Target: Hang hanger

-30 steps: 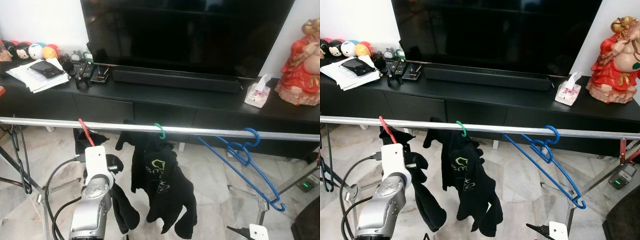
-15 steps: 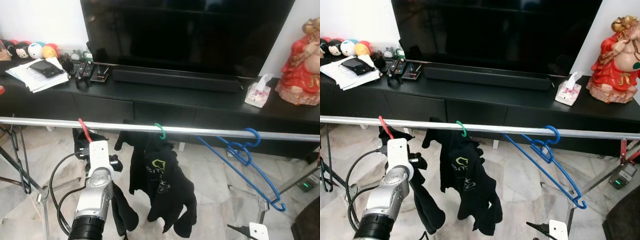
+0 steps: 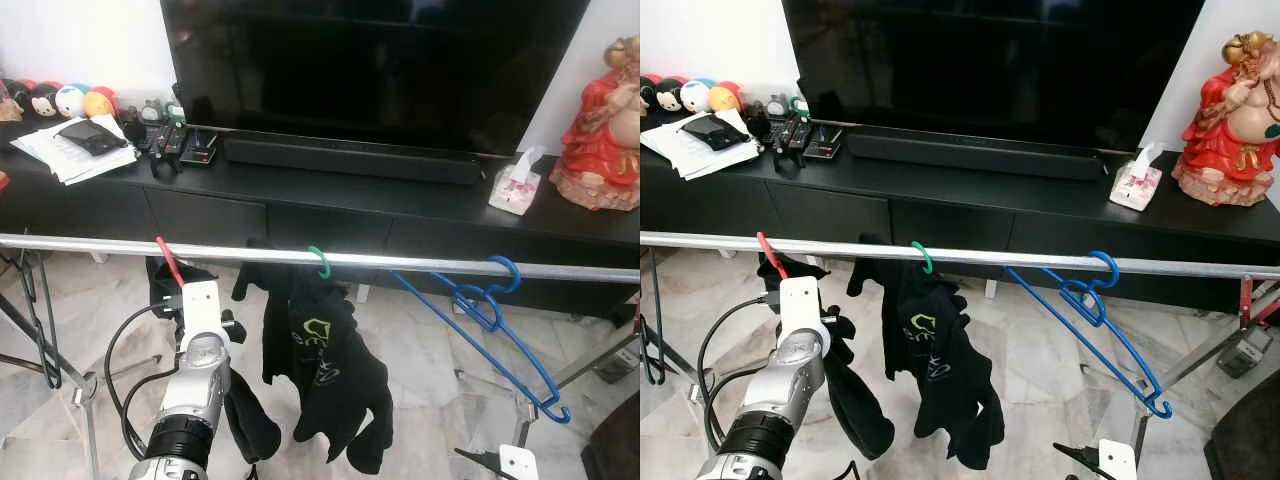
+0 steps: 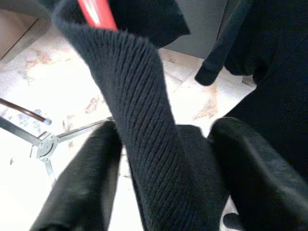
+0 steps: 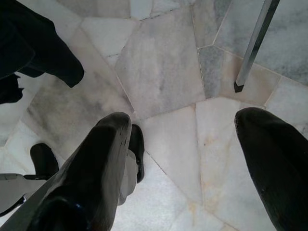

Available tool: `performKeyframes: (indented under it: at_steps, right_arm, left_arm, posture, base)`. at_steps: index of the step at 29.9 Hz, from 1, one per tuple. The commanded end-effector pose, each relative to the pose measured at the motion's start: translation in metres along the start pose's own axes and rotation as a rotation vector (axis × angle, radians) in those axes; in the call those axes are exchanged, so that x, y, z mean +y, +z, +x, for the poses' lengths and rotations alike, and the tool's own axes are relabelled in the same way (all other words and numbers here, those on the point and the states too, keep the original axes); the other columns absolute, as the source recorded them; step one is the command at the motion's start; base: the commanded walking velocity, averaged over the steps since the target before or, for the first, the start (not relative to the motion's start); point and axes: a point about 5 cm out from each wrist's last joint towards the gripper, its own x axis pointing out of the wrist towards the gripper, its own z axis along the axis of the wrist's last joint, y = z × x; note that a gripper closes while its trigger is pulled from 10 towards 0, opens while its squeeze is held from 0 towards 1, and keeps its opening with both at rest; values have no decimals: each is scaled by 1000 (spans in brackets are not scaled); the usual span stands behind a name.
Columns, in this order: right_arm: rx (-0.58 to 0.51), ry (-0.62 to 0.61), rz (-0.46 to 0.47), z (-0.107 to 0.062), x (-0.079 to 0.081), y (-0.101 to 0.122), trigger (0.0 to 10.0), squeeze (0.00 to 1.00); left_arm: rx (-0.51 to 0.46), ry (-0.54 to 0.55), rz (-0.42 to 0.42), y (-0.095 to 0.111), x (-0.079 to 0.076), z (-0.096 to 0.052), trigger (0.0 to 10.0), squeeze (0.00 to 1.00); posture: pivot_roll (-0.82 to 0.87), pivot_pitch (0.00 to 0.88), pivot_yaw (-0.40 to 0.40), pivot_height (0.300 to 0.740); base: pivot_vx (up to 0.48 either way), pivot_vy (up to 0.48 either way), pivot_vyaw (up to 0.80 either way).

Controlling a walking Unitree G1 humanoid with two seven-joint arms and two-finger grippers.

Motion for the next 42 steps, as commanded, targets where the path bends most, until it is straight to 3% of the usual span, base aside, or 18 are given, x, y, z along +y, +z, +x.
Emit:
performKeyframes:
  at_steps: [1,13,26,37,42]
  right_arm:
    - [-9,-17,17,-1,-6,1,10000,0]
    - [-10,-10,18,-1,-4,1,10000,0]
    - [-8,-4,20,-1,-3,0,10000,0]
    - [-6,-3,20,-1,-3,0,10000,0]
    - [-7,-4,20,-1,-4,1,10000,0]
  left_arm:
    - [-7,16,-1,2,1,2,0,0]
    - [-28,41,12,2,7,2,0,0]
    - [-41,48,60,-3,17,-8,0,0]
    - [-68,71,116,-12,41,-30,0,0]
    - [-182,-39,160,-15,51,-49,0,0]
  posture:
    - [-5,0,-77,740]
    - [1,0,-72,740]
    - [12,0,-69,740]
    - [27,0,-68,740]
    - [48,0,-77,740]
  base:
    - [0,0,0]
    - [0,0,0]
    - [0,0,0]
    - [0,0,0]
    - [0,0,0]
